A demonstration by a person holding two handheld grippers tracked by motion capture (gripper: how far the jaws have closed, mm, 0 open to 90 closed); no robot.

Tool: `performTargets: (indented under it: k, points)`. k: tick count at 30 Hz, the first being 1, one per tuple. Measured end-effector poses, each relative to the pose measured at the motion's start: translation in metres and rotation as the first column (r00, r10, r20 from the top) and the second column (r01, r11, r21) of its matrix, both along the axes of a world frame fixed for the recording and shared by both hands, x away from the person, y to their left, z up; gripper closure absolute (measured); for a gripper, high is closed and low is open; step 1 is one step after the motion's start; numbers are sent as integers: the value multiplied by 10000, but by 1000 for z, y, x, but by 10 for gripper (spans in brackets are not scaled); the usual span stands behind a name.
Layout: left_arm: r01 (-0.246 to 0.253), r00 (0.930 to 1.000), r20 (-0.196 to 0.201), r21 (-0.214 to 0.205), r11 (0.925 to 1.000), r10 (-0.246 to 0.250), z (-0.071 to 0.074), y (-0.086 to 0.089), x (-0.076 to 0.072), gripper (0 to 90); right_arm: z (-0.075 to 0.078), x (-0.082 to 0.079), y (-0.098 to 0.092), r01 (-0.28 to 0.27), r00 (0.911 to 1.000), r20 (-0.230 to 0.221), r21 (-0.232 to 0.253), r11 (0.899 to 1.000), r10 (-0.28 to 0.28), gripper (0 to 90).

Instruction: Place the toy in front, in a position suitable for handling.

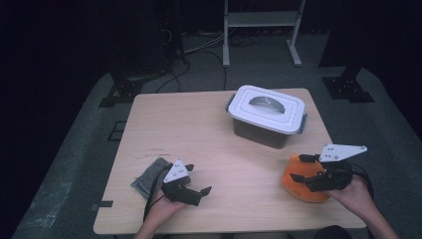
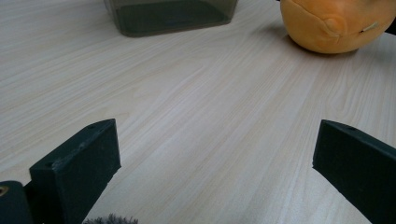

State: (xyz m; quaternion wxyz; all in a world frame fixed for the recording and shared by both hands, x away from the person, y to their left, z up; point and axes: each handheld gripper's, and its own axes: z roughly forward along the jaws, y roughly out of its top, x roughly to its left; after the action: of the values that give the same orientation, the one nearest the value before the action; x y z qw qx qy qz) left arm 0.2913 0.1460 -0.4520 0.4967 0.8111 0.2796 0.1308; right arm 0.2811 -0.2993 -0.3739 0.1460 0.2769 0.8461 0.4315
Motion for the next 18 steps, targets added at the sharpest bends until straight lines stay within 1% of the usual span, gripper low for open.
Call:
performTargets:
  k: [2, 4, 5, 9, 13, 16, 18]
  points:
    - [-2, 10000, -19, -7, 10000, 2, 0, 0, 0, 0, -1, 0, -6, 102, 9999, 31, -93, 9999, -102, 268]
    - [2, 10000, -35, 8, 10000, -2, 0, 0, 0, 0, -2, -1, -8, 147, 9999, -12, -93, 9998, -147, 268]
    - [-1, 10000, -46, 5, 10000, 1, 0, 0, 0, 0, -5, 0, -15, 256, 9997, -39, -123, 9996, -256, 268]
    - [-3, 10000, -46, -4, 10000, 3, -1, 0, 0, 0, -12, 0, -24, 538, 9985, -106, -190, 9984, -540, 269]
    - [-17, 10000, -38, -21, 10000, 17, -1, 0, 0, 0, -24, 0, -32, 775, 9968, -183, -420, 9961, -784, 278]
    - [-37, 10000, -57, -43, 10000, 37, -1, 0, 1, 0, -30, -1, -37, 842, 9963, -170, -237, 9962, -846, 318]
    - [-43, 10000, -54, -28, 10000, 43, -1, 0, 1, 0, -33, -1, -38, 897, 9959, -110, -249, 9957, -900, 361]
